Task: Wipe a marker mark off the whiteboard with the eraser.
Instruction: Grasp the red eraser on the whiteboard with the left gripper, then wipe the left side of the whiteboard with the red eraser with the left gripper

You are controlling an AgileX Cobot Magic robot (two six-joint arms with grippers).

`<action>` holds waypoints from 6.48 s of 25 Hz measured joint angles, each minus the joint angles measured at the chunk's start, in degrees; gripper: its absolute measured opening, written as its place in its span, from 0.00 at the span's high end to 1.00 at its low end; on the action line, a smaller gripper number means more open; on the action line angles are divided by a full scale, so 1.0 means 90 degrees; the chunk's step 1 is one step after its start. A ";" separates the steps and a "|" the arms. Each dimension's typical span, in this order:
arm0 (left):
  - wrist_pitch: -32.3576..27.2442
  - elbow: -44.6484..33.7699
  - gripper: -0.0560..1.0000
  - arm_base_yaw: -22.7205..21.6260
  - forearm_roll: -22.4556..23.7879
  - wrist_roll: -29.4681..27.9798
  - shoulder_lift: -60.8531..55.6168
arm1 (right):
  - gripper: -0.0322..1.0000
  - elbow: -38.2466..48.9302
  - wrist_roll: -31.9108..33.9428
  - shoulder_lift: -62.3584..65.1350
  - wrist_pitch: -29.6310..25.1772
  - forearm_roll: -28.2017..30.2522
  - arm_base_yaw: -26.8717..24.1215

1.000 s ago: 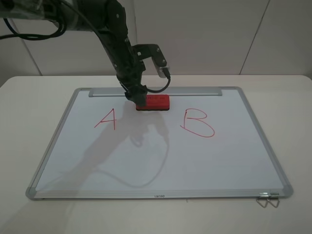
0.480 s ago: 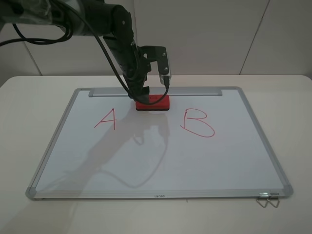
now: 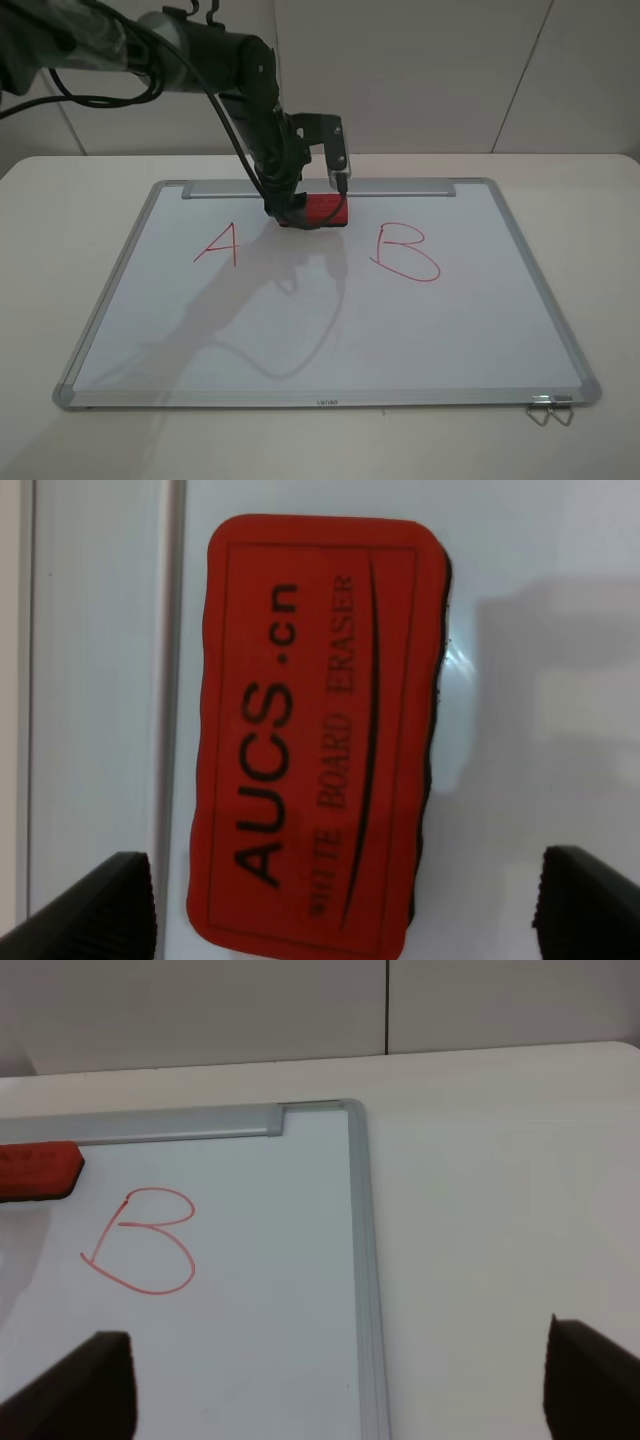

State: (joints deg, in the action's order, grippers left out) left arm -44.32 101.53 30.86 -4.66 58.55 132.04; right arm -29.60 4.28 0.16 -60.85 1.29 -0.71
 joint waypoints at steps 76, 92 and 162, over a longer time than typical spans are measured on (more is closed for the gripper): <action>0.0030 -0.0018 0.43 -0.0005 -0.0358 -0.2280 -0.0035 | 0.27 0.0000 0.0000 0.0000 0.0000 -0.0002 0.0000; -0.1535 -0.0303 0.43 -0.0022 0.0905 -0.7199 -0.0805 | 0.27 0.0000 0.0000 0.0000 0.0000 -0.0002 0.0000; 0.1764 -0.3766 0.43 -0.0157 0.2625 -0.7602 -0.1404 | 0.27 0.0000 0.0000 0.0000 0.0000 -0.0002 0.0000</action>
State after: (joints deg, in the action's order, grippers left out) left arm -28.44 67.64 29.45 18.96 -9.87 119.40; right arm -29.60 4.28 0.16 -60.85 1.27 -0.71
